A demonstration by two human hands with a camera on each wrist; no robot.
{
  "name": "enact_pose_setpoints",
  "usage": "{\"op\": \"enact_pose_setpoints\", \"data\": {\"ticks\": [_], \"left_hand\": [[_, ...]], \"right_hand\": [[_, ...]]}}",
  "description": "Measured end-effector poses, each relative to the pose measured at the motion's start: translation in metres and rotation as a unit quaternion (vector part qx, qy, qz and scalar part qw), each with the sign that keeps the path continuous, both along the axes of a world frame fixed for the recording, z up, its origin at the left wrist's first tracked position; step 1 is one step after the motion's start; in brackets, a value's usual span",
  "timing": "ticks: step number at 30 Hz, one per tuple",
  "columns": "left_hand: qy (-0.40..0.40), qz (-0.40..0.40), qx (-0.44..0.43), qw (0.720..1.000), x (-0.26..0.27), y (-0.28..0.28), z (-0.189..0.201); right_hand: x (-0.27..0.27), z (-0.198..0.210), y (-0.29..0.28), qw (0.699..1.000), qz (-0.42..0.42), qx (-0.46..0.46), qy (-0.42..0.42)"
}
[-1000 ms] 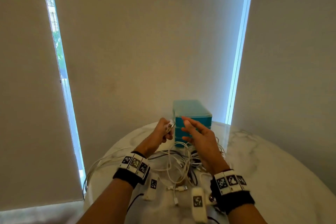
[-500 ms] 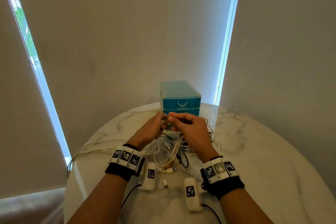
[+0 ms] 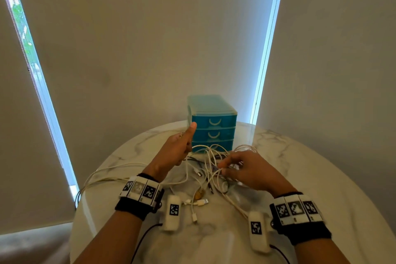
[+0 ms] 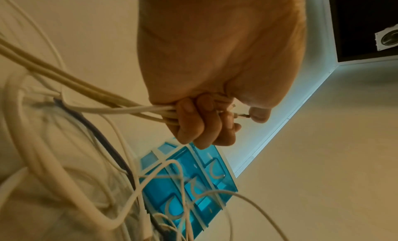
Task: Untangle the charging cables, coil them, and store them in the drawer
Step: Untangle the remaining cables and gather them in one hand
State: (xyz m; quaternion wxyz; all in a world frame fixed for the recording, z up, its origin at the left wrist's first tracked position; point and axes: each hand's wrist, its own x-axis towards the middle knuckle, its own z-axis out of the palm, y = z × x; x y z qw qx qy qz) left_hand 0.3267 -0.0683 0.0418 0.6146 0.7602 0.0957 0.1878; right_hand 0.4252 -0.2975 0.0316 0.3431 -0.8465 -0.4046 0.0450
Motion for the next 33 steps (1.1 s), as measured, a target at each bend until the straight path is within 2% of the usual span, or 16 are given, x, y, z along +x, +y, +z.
{"op": "enact_pose_setpoints", "data": {"ticks": [3,5,7,11,14,16,18,21,22,24,26,29,31,33], "left_hand": [[-0.003,0.011,0.046,0.999,0.0,-0.006,0.001],[-0.008,0.017,0.062,0.998,0.001,-0.014,0.003],[-0.013,0.018,0.063,0.998,0.005,-0.025,0.01],[-0.031,0.014,0.054,0.998,0.02,-0.041,0.021],[-0.054,-0.009,0.038,0.998,0.032,-0.051,0.016],[-0.048,-0.026,0.057,0.997,0.033,-0.053,0.01],[-0.038,-0.029,0.071,0.996,0.031,-0.048,0.002],[-0.018,-0.002,0.089,0.996,0.024,-0.037,0.002],[-0.013,0.004,0.094,0.995,0.024,-0.035,0.001],[0.005,0.002,0.1,0.995,0.023,-0.034,-0.002],[0.016,-0.003,0.108,0.994,0.021,-0.035,-0.002],[-0.003,-0.015,0.074,0.997,0.018,-0.037,0.002],[-0.01,-0.01,0.07,0.997,0.014,-0.041,0.007],[-0.006,0.008,0.063,0.998,0.013,-0.042,0.008]], "right_hand": [[0.009,-0.003,-0.002,0.986,-0.087,0.14,-0.009],[0.011,-0.003,-0.002,0.95,-0.142,0.278,0.017],[0.011,0.0,-0.004,0.918,-0.172,0.356,0.034],[0.009,-0.003,-0.006,0.901,-0.186,0.387,0.052],[0.015,-0.007,-0.007,0.901,-0.205,0.377,0.061],[0.017,-0.006,-0.009,0.887,-0.219,0.398,0.08],[0.019,-0.003,-0.013,0.836,-0.243,0.475,0.125],[0.024,0.001,-0.02,0.727,-0.271,0.598,0.201],[0.026,0.001,-0.022,0.701,-0.271,0.622,0.219],[0.026,0.003,-0.024,0.672,-0.251,0.651,0.248],[0.021,0.008,-0.023,0.669,-0.218,0.659,0.265],[0.012,0.012,-0.014,0.691,-0.174,0.646,0.273],[0.004,0.011,-0.008,0.729,-0.145,0.611,0.271],[-0.006,0.01,-0.001,0.796,-0.105,0.536,0.261]]}}
